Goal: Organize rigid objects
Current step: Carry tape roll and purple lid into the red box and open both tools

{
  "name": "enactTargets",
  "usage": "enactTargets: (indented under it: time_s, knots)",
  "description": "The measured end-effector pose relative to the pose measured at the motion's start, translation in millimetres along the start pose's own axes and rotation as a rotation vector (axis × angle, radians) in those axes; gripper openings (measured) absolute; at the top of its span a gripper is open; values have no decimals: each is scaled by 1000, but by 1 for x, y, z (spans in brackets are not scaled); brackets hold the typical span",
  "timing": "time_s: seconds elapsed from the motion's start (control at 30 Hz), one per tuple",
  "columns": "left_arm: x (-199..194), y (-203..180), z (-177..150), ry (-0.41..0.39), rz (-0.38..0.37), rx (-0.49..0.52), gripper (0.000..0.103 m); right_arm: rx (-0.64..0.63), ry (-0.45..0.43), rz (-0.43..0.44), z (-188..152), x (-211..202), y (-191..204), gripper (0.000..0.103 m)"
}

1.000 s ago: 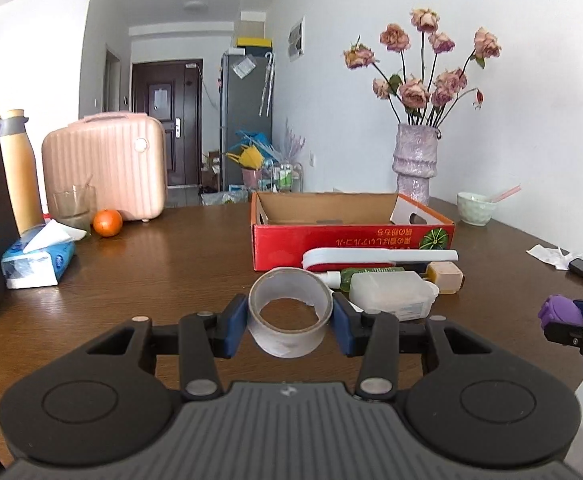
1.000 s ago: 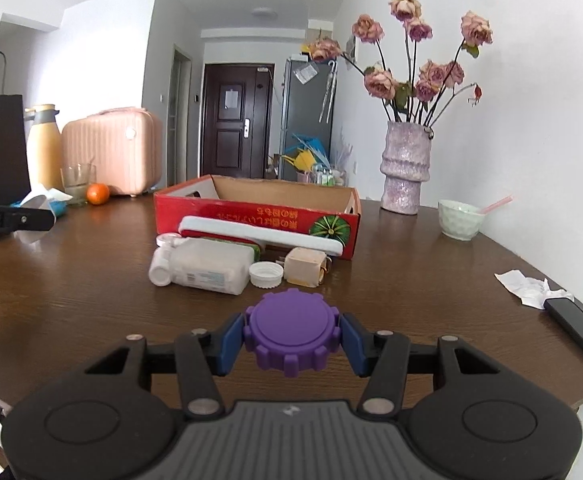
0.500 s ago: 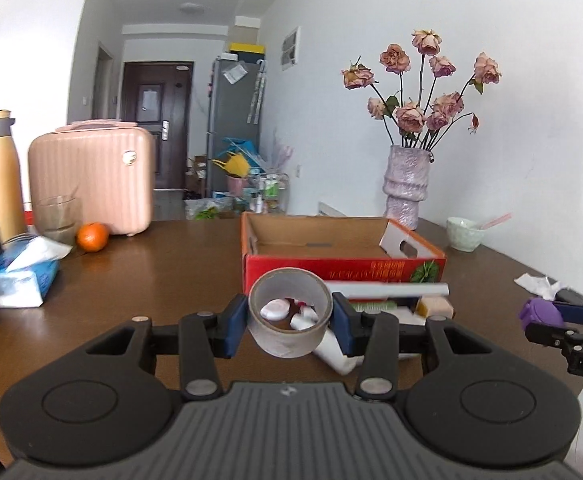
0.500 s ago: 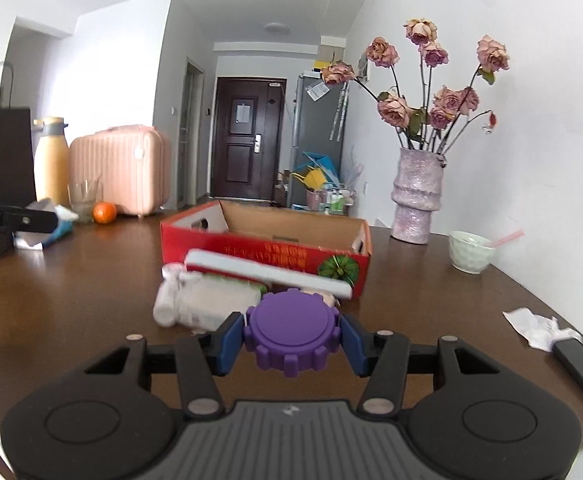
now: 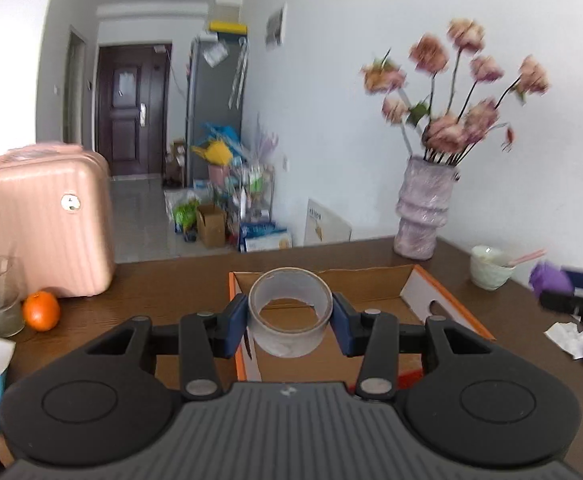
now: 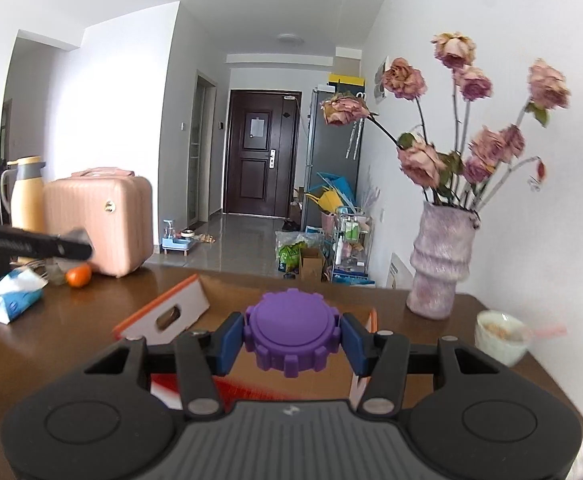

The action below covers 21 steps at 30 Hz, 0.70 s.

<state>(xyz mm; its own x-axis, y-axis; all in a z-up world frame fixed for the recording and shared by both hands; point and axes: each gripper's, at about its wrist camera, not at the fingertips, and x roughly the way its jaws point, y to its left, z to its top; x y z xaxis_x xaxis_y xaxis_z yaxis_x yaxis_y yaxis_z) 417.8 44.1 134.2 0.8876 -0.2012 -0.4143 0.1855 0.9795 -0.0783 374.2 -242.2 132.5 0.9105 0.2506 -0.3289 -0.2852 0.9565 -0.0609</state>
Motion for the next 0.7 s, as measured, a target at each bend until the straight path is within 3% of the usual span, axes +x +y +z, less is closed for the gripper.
enactTargets:
  time_s: [0.23,0.43,0.53,0.63,0.7]
  knots:
    - [121,17,35,185,-5,-45,45,53,144,0,35,115,-38,52]
    - [228,29,37,375,6,-58,45,146,423,49,26,236,-59,52]
    - [272,28,18,488,47,-43,45,169,550,9,10,287,-63,52]
    - [285,15,6,459,60,48,46,96,619,-44,-4,317,-52,51]
    - [286,11,3,460,56,62,60,59,615,-64,-12,324,-45,52]
